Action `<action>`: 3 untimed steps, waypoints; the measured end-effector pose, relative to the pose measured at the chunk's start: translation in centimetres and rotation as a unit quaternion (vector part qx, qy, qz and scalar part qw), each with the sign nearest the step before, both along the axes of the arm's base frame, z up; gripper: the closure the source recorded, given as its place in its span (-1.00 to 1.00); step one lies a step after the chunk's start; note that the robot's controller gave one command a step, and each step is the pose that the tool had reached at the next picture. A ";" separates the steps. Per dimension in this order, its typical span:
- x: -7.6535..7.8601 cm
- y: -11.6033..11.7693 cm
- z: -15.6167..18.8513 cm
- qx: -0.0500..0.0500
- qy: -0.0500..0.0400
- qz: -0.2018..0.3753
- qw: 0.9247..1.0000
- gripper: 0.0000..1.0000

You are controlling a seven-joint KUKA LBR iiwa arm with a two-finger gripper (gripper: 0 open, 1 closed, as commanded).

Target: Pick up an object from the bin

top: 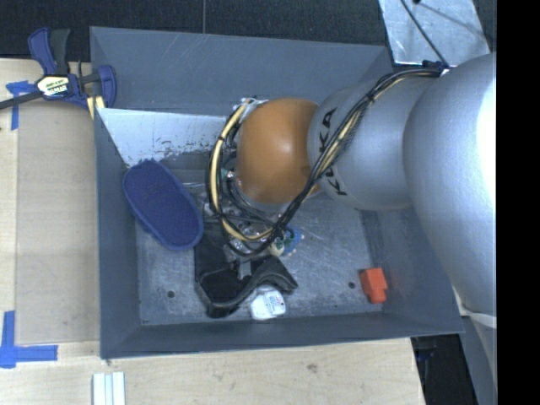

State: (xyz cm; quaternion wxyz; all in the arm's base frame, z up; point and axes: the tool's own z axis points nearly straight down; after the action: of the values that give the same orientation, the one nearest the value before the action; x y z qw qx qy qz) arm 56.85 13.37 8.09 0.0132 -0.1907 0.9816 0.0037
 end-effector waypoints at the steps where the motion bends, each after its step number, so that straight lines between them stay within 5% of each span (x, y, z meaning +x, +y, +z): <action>1: 0.4 -1.3 0.0 -0.011 -0.001 0.312 0.950 -1.00; 2: 0.0 0.0 -1.0 -0.010 0.004 0.393 0.920 -1.00; 3: 0.0 0.1 -1.0 -0.009 0.005 0.392 0.920 1.00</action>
Offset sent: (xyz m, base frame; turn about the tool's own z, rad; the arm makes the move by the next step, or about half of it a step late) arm -0.0019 -0.0136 -0.0062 -0.6361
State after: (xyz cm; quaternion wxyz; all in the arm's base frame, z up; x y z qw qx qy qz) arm 56.87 13.47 7.09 0.0044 -0.5601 0.8284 0.0003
